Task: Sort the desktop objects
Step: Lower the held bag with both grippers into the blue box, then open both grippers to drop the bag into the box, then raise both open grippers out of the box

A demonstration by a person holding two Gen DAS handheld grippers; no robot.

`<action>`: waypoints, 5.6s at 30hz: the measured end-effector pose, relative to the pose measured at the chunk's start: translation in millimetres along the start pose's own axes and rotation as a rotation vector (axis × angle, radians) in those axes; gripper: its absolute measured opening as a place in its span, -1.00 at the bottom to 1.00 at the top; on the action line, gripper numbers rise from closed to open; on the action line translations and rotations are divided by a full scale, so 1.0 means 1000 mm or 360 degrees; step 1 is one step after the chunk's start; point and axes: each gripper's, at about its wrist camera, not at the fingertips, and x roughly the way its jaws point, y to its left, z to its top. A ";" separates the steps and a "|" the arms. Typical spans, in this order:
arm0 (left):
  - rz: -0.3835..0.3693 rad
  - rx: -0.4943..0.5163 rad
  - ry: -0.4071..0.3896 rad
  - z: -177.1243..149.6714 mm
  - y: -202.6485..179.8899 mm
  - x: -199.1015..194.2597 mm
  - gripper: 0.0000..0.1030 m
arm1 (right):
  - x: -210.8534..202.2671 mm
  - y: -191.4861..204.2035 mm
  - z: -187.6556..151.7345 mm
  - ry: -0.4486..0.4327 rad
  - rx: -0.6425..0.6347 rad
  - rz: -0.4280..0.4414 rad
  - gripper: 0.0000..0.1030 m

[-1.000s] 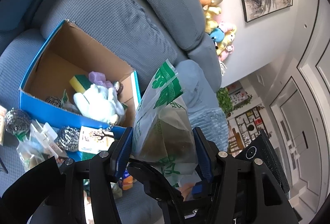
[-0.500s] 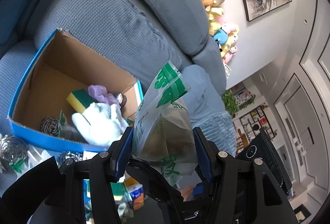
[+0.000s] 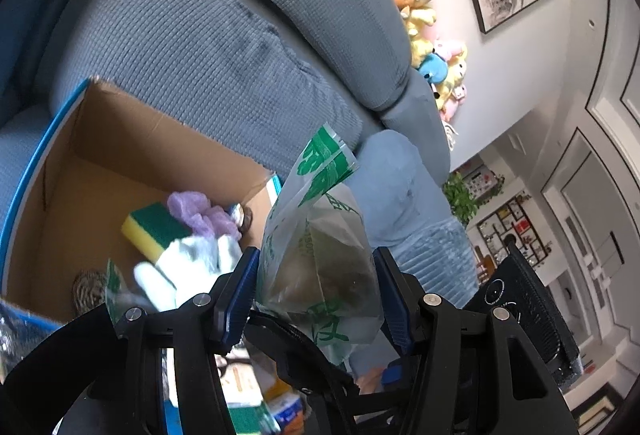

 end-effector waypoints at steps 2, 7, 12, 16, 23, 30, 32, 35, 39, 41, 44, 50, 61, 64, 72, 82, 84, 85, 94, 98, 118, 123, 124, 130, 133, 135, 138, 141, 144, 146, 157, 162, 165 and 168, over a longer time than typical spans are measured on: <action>0.0013 0.0026 -0.0037 0.004 0.000 0.002 0.12 | 0.004 -0.003 0.002 -0.0011 0.0001 0.0005 0.20; 0.0029 0.0081 -0.0101 0.013 0.004 0.008 0.12 | 0.013 -0.010 0.004 -0.0061 -0.0016 -0.0002 0.20; 0.0082 0.0132 -0.0132 0.019 0.012 0.019 0.12 | 0.029 -0.017 0.004 -0.0094 0.0026 0.0017 0.20; 0.0100 0.0121 -0.0130 0.020 0.023 0.027 0.12 | 0.040 -0.019 0.003 -0.0092 0.0048 0.0031 0.20; 0.0147 0.0101 -0.0132 0.018 0.035 0.034 0.12 | 0.051 -0.023 -0.008 -0.0099 0.0133 0.0053 0.20; 0.0193 0.0118 -0.0094 0.013 0.039 0.046 0.12 | 0.058 -0.033 -0.018 -0.0067 0.0190 0.0058 0.20; 0.0216 0.0123 -0.0089 0.012 0.041 0.050 0.12 | 0.059 -0.036 -0.023 -0.0048 0.0215 0.0058 0.20; 0.0224 0.0115 -0.0066 0.010 0.044 0.055 0.12 | 0.064 -0.041 -0.024 -0.0027 0.0251 0.0070 0.20; 0.0255 0.0119 -0.0059 0.007 0.046 0.058 0.12 | 0.064 -0.045 -0.033 -0.0007 0.0294 0.0072 0.20; 0.0261 0.0115 -0.0047 0.007 0.048 0.060 0.12 | 0.065 -0.049 -0.036 0.0002 0.0331 0.0094 0.20; 0.0273 0.0109 -0.0034 0.006 0.050 0.064 0.12 | 0.066 -0.050 -0.039 0.0021 0.0350 0.0095 0.20; 0.0305 0.0099 -0.0010 0.006 0.054 0.070 0.12 | 0.072 -0.050 -0.040 0.0049 0.0348 0.0073 0.20; 0.0339 0.0087 0.0026 0.005 0.060 0.078 0.12 | 0.075 -0.052 -0.046 0.0079 0.0370 0.0067 0.21; 0.0341 0.0086 0.0033 0.005 0.061 0.079 0.12 | 0.076 -0.052 -0.046 0.0082 0.0373 0.0066 0.21; 0.0343 0.0090 0.0037 0.005 0.060 0.079 0.12 | 0.077 -0.052 -0.047 0.0080 0.0376 0.0063 0.21; 0.0380 0.0117 0.0006 0.004 0.053 0.075 0.12 | 0.072 -0.050 -0.046 0.0037 0.0373 0.0088 0.21; 0.0391 0.0132 -0.0012 0.004 0.050 0.072 0.12 | 0.070 -0.050 -0.046 0.0027 0.0389 0.0104 0.21; 0.0390 0.0132 -0.0011 0.004 0.050 0.072 0.12 | 0.070 -0.049 -0.046 0.0025 0.0386 0.0105 0.21; 0.0407 0.0114 -0.0013 0.004 0.051 0.071 0.12 | 0.070 -0.046 -0.049 0.0022 0.0371 0.0094 0.23; 0.0403 0.0097 -0.0023 0.004 0.051 0.070 0.12 | 0.070 -0.046 -0.047 0.0018 0.0369 0.0091 0.24; 0.0401 0.0045 -0.0068 0.008 0.055 0.060 0.57 | 0.057 -0.043 -0.044 -0.0060 0.0322 -0.0053 1.00; 0.0402 0.0048 -0.0065 0.006 0.053 0.059 0.57 | 0.056 -0.042 -0.045 -0.0062 0.0307 -0.0046 1.00; 0.0403 0.0049 -0.0067 0.006 0.053 0.058 0.57 | 0.056 -0.042 -0.045 -0.0063 0.0306 -0.0050 1.00; 0.0421 0.0043 -0.0069 0.006 0.053 0.056 0.57 | 0.054 -0.047 -0.044 -0.0074 0.0324 -0.0054 1.00; 0.0424 0.0036 -0.0076 0.006 0.053 0.052 0.57 | 0.052 -0.046 -0.042 -0.0074 0.0313 -0.0061 1.00; 0.0418 0.0035 -0.0096 0.005 0.051 0.046 0.57 | 0.047 -0.044 -0.042 -0.0081 0.0304 -0.0063 1.00; 0.0416 0.0042 -0.0121 0.005 0.048 0.039 0.57 | 0.041 -0.041 -0.038 -0.0095 0.0287 -0.0060 1.00; 0.0403 0.0047 -0.0133 0.004 0.044 0.031 0.57 | 0.033 -0.037 -0.036 -0.0114 0.0278 -0.0059 1.00; 0.0366 0.0042 -0.0131 0.002 0.041 0.026 0.57 | 0.025 -0.033 -0.034 -0.0125 0.0270 -0.0052 1.00; 0.0353 0.0046 -0.0138 0.001 0.039 0.021 0.57 | 0.017 -0.029 -0.032 -0.0142 0.0262 -0.0052 1.00; 0.0294 0.0042 -0.0295 -0.016 0.012 -0.039 0.57 | -0.039 -0.017 -0.032 -0.0189 0.0340 -0.0038 1.00; 0.0254 0.0063 -0.0308 -0.030 -0.008 -0.061 0.57 | -0.065 -0.003 -0.044 -0.0186 0.0363 -0.0065 1.00; 0.0262 0.0078 -0.0285 -0.040 -0.014 -0.067 0.57 | -0.075 0.004 -0.054 -0.0178 0.0389 -0.0056 1.00; 0.0299 0.0075 -0.0271 -0.046 -0.017 -0.075 0.57 | -0.088 0.010 -0.062 -0.0177 0.0398 -0.0041 1.00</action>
